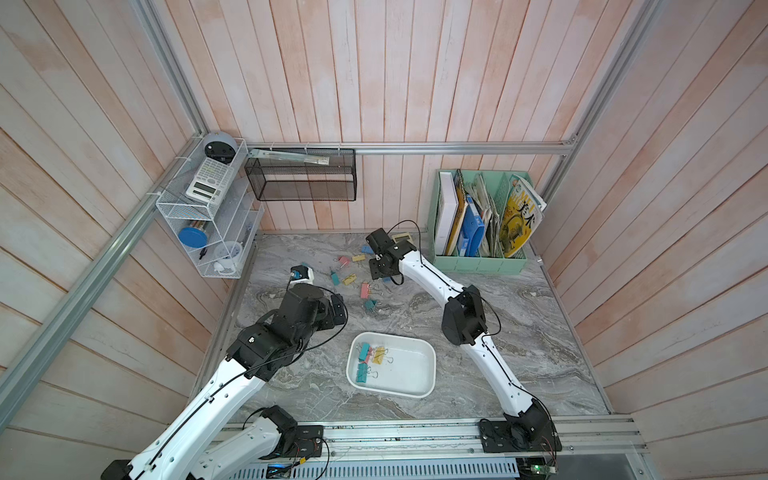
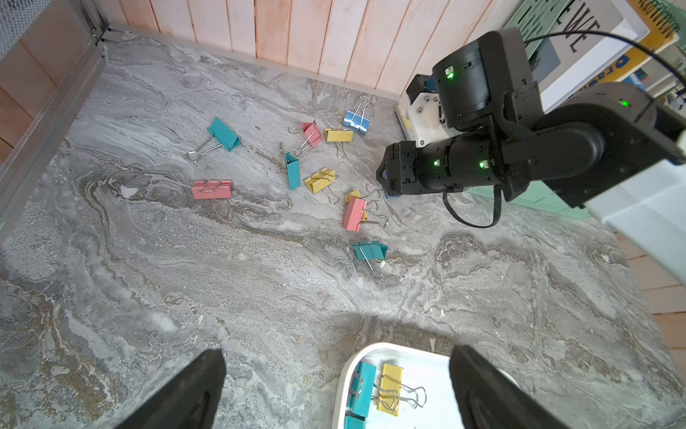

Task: Put the binder clips in the storage box
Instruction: Pick up the binder clip at the center of the board.

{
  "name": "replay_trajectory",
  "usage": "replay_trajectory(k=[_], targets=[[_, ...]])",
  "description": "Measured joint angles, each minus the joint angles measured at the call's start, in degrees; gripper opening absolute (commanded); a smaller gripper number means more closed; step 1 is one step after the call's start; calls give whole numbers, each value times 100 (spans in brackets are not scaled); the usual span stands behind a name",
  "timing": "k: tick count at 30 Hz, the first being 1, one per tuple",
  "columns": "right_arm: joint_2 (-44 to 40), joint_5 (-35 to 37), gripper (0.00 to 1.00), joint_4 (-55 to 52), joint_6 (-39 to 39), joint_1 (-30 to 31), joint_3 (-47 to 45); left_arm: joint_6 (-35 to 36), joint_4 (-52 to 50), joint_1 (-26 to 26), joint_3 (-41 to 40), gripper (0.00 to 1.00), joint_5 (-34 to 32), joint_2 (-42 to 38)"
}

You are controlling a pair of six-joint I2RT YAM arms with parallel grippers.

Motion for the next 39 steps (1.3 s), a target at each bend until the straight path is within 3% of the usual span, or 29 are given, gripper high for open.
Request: replay_trajectory(k=[4, 15, 23, 32, 39], targets=[[0, 2, 29, 149, -90, 0, 2, -2, -35, 0, -2, 100, 7, -15], [0, 11, 0, 179, -50, -2, 2, 79, -63, 0, -22, 100, 15, -168], [-494, 245, 0, 214, 28, -2, -704, 219, -61, 0, -22, 100, 15, -168], [-1749, 444, 0, 304, 352, -7, -1759, 214, 24, 0, -22, 100, 22, -201], [-3381, -549, 0, 560, 1252, -85, -3189, 160, 177, 0, -22, 100, 111, -201]])
